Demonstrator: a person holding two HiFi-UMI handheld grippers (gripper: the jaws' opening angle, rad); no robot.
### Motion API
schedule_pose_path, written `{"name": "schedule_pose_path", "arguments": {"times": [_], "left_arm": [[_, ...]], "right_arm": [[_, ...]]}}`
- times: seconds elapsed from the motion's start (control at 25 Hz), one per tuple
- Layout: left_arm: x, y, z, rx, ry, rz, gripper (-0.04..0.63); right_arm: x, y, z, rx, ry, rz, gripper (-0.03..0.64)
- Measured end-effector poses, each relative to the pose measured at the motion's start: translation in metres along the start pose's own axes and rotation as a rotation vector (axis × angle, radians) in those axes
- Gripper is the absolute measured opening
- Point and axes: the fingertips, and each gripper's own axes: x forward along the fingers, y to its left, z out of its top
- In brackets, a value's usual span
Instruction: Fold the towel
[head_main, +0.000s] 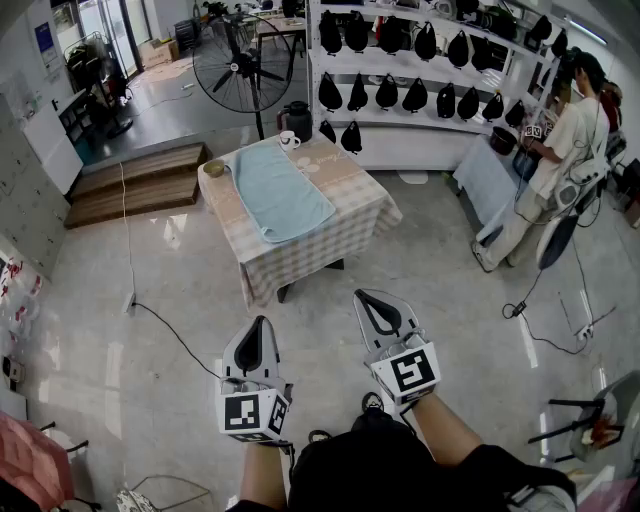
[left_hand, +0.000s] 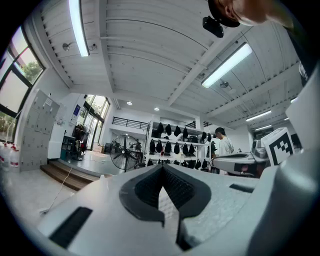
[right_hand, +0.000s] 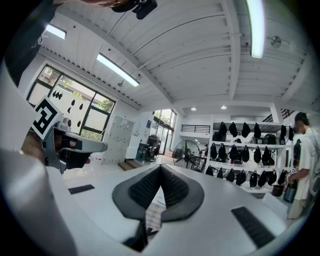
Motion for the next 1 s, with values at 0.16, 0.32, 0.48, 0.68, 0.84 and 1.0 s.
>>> {"name": "schedule_pose_path", "arguments": {"times": [0.16, 0.32, 0.48, 0.68, 0.84, 1.0], "left_arm": [[-0.006, 0.017, 0.0, 0.012, 0.016, -0.02, 0.005], [-0.012, 0.026, -0.017, -0.026, 0.054, -0.047, 0.005], [-0.007, 0.028, -0.035, -0.069, 0.08, -0.079, 0.037], [0.024, 0.036, -0.045, -0.066, 0.1, -0.068, 0.202], [0.063, 0.048, -0.05, -0.058, 0.099, -0.065, 0.212], [0.109, 0.071, -0.045, -0.028, 0.1, -0.041, 0.212]], "right_arm": [[0.01, 0.019, 0.003, 0.012, 0.022, -0.003, 0.002], [0.02, 0.039, 0.002, 0.015, 0.01, 0.031, 0.002], [0.027, 0.045, -0.009, 0.001, 0.05, 0.051, 0.065], [0.05, 0.015, -0.024, 0.027, 0.075, 0.045, 0.185], [0.084, -0.013, -0.038, 0.036, 0.081, 0.047, 0.198], [0.131, -0.039, -0.042, 0.043, 0.06, 0.065, 0.199]]}}
